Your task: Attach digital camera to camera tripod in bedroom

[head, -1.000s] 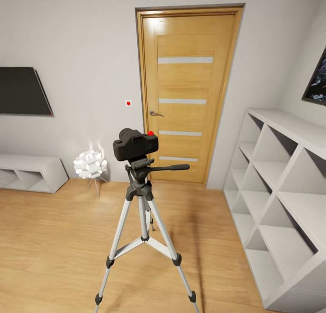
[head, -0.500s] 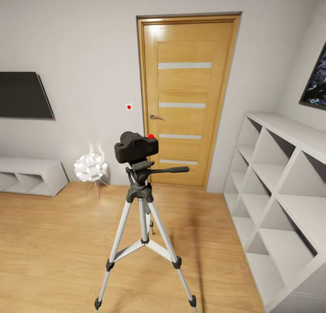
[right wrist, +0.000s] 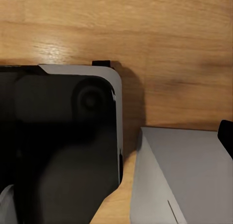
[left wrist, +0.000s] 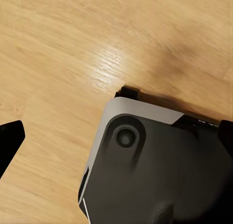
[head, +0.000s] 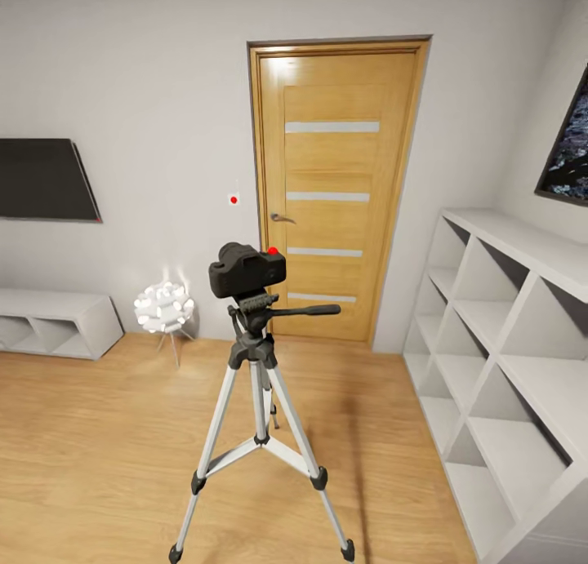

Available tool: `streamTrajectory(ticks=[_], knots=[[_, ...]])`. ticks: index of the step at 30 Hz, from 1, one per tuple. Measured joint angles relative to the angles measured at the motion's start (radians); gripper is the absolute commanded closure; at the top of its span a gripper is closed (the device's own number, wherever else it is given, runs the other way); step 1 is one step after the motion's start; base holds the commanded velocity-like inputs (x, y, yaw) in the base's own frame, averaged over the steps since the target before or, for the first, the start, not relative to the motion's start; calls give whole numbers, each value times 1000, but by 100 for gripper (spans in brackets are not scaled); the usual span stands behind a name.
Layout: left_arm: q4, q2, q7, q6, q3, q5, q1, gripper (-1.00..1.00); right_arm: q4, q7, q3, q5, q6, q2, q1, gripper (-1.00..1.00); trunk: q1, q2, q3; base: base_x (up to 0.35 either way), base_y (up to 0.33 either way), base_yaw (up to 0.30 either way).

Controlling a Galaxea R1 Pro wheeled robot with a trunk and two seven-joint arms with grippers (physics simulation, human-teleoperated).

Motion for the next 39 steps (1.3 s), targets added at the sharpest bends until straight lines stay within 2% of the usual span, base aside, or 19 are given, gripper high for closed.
streamTrajectory(ticks=[39], knots=[[0,0,0,0,0,0,-1,-100,0,0,-1,-1,-1,0,0,-100,0,-1,62,0,0,0]])
